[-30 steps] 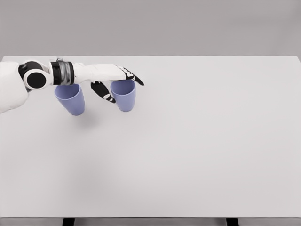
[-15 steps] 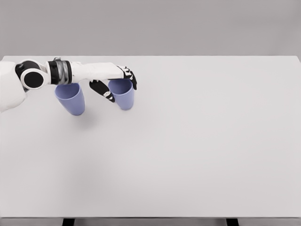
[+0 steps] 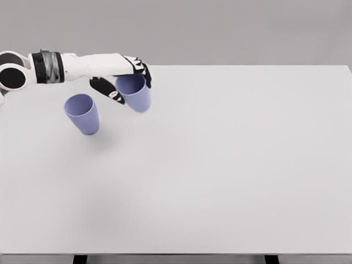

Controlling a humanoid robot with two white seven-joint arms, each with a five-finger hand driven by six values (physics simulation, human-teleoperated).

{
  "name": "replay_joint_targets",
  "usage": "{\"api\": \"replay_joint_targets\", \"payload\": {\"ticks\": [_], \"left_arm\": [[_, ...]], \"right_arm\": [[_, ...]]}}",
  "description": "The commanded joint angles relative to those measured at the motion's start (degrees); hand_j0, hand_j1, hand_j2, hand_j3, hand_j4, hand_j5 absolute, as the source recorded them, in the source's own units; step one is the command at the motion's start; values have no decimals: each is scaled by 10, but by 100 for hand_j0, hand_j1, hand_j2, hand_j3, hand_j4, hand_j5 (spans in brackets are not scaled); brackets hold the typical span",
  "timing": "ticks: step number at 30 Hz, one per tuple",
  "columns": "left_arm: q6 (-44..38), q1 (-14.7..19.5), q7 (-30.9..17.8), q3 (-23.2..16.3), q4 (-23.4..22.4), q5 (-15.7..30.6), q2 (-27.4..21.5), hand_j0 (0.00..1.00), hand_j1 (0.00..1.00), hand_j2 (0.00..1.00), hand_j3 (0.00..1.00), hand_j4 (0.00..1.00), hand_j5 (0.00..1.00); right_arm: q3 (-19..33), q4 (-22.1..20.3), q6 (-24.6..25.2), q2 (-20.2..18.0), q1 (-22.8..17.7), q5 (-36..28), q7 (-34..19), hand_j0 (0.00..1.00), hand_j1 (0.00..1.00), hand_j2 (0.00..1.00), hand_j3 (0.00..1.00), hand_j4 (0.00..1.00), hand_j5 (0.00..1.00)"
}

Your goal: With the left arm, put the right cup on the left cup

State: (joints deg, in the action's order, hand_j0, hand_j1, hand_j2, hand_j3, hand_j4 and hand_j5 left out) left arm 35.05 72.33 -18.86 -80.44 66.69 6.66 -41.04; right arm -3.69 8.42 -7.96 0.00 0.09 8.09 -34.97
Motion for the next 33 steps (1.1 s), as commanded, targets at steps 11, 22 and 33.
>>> {"api": "replay_joint_targets", "payload": {"ticks": [11, 22, 33], "left_arm": [[-1, 41, -6, -9, 102, 27, -90, 38, 38, 38, 38, 38, 38], [-1, 99, -27, -47, 131, 27, -128, 37, 37, 37, 37, 37, 37], [-1, 135, -27, -77, 126, 27, -154, 37, 37, 37, 37, 37, 37]], "right_arm": [[0, 0, 0, 0, 0, 1, 0, 100, 100, 100, 100, 100, 100], [0, 0, 0, 0, 0, 1, 0, 100, 100, 100, 100, 100, 100], [0, 0, 0, 0, 0, 1, 0, 100, 100, 100, 100, 100, 100]]}}
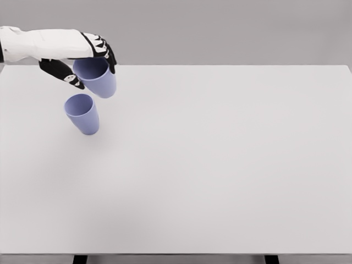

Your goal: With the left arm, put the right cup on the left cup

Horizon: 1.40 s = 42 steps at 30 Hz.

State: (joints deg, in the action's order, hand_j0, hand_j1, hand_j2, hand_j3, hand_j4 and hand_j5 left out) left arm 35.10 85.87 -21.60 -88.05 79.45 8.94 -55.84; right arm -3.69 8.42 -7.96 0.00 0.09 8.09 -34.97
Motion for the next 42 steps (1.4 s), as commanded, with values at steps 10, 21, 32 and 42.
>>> {"api": "replay_joint_targets", "payload": {"ticks": [10, 21, 32, 42], "left_arm": [[-1, 4, 1, -23, -71, 3, -5, 38, 38, 38, 38, 38, 38], [-1, 4, -10, -59, -81, 3, -12, 38, 38, 38, 38, 38, 38], [-1, 4, -9, -59, -80, 2, -12, 38, 38, 38, 38, 38, 38], [-1, 12, -16, -59, -83, 3, -12, 38, 38, 38, 38, 38, 38]], "right_arm": [[0, 0, 0, 0, 0, 1, 0, 100, 100, 100, 100, 100, 100], [0, 0, 0, 0, 0, 1, 0, 100, 100, 100, 100, 100, 100], [0, 0, 0, 0, 0, 1, 0, 100, 100, 100, 100, 100, 100], [0, 0, 0, 0, 0, 1, 0, 100, 100, 100, 100, 100, 100]]}}
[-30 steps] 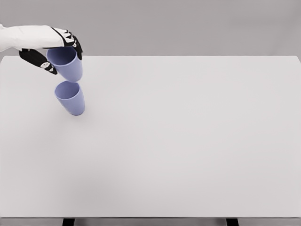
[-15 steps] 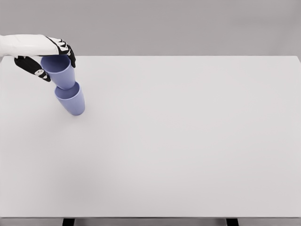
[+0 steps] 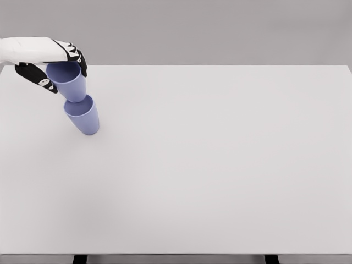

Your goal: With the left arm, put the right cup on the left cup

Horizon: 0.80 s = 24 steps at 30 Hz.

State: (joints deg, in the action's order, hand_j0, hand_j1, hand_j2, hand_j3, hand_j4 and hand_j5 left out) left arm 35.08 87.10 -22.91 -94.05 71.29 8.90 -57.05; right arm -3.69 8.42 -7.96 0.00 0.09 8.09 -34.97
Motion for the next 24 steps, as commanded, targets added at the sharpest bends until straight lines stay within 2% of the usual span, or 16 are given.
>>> {"api": "replay_joint_targets", "payload": {"ticks": [1, 7, 10, 24], "left_arm": [[-1, 0, -13, 1, 1, 4, 0, 38, 38, 38, 38, 38, 38], [-1, 4, -14, -1, 14, 9, -2, 38, 38, 38, 38, 38, 38], [-1, 4, -14, -1, 39, 9, -24, 38, 38, 38, 38, 38, 38], [-1, 4, -13, 0, 36, 9, -22, 38, 38, 38, 38, 38, 38]], "right_arm": [[0, 0, 0, 0, 0, 1, 0, 100, 100, 100, 100, 100, 100], [0, 0, 0, 0, 0, 1, 0, 100, 100, 100, 100, 100, 100], [0, 0, 0, 0, 0, 1, 0, 100, 100, 100, 100, 100, 100], [0, 0, 0, 0, 0, 1, 0, 100, 100, 100, 100, 100, 100]]}}
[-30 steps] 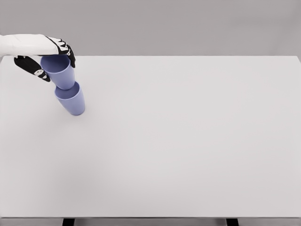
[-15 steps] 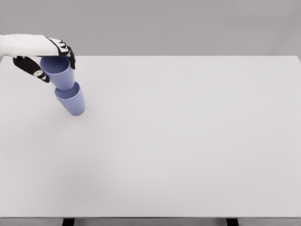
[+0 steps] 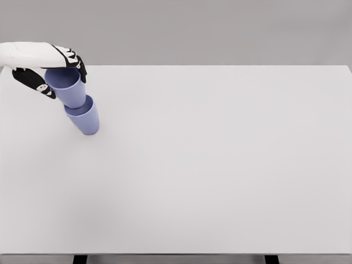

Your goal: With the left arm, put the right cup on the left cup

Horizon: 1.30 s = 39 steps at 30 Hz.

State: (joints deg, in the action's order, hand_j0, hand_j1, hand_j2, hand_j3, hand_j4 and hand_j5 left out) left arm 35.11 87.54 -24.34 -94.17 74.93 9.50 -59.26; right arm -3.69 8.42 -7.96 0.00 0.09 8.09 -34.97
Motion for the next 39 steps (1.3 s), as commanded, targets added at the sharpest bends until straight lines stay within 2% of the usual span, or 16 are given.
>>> {"api": "replay_joint_targets", "payload": {"ticks": [1, 5, 11, 17, 34, 39], "left_arm": [[-1, 1, 1, 1, 0, 3, 0, 38, 38, 38, 38, 38, 38], [-1, 3, -3, 1, 0, 3, 2, 38, 38, 38, 38, 38, 38], [-1, 11, -42, 1, 0, 4, 7, 38, 38, 38, 38, 38, 38], [-1, 17, -43, 3, 3, 36, 9, 39, 39, 39, 39, 39, 39], [-1, 9, -40, 8, -9, 33, 11, 40, 40, 40, 40, 40, 40], [-1, 4, -40, 10, -29, 31, 19, 40, 40, 40, 40, 40, 40]], "right_arm": [[0, 0, 0, 0, 0, 1, 0, 100, 100, 100, 100, 100, 100], [0, 0, 0, 0, 0, 1, 0, 100, 100, 100, 100, 100, 100], [0, 0, 0, 0, 0, 1, 0, 100, 100, 100, 100, 100, 100], [0, 0, 0, 0, 0, 1, 0, 100, 100, 100, 100, 100, 100], [0, 0, 0, 0, 0, 1, 0, 100, 100, 100, 100, 100, 100], [0, 0, 0, 0, 0, 1, 0, 100, 100, 100, 100, 100, 100]]}}
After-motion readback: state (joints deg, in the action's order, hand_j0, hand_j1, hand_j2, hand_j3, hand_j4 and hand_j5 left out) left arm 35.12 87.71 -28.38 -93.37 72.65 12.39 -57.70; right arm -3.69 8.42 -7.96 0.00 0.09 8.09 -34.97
